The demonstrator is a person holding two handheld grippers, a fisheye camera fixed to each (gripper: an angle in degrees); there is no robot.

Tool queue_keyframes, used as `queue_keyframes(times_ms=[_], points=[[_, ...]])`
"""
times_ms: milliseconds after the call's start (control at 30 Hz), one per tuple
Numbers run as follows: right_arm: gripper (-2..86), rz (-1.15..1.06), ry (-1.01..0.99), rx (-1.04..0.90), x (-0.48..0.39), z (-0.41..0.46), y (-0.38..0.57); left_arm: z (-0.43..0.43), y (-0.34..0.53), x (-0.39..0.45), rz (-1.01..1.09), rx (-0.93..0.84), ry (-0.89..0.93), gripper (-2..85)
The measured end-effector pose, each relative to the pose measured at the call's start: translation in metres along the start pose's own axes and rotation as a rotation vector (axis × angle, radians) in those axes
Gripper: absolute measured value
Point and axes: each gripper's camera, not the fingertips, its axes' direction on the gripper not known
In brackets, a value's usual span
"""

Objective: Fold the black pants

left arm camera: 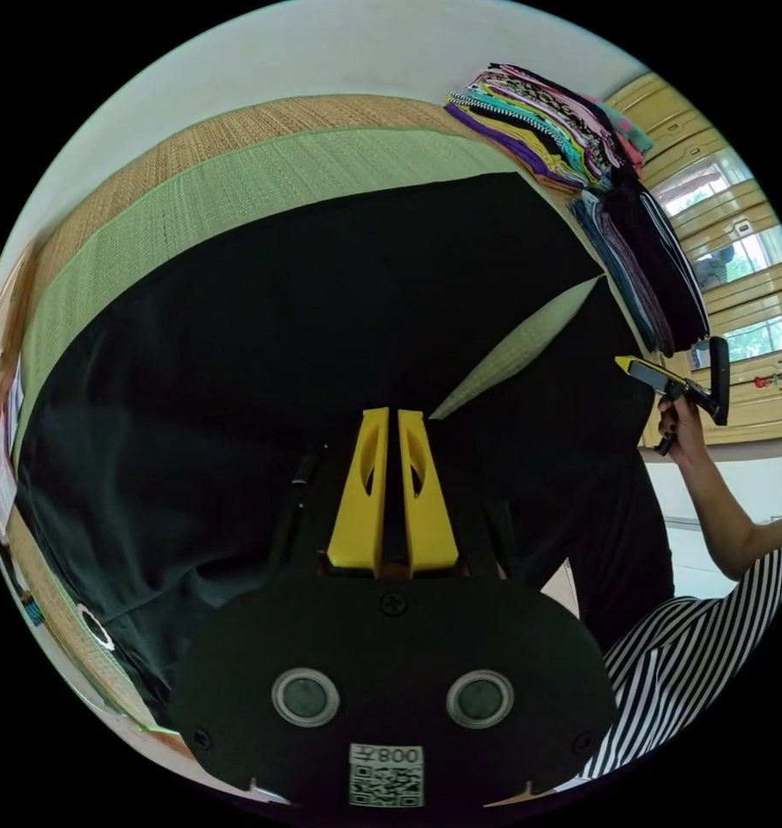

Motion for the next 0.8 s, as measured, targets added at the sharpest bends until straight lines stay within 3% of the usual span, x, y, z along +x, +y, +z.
queue_keyframes(times_ms=[233, 400, 800], points=[[0.3, 0.006, -0.005, 0.005, 0.033, -0.015, 0.018, 0.028, -0.056, 0.009, 0.014, 0.015, 0.018, 2.0], [1.7, 0.043, -0.001, 0.156, 0.072, -0.042, -0.013, 0.042, -0.112, 0.021, 0.048, 0.105, 0.128, 3.6], [8.2, 0.111, 0.105, 0.185, 0.156, -0.031, -0.095, 0.128, -0.322, 0.085, 0.218, 0.148, 0.156, 7.2]])
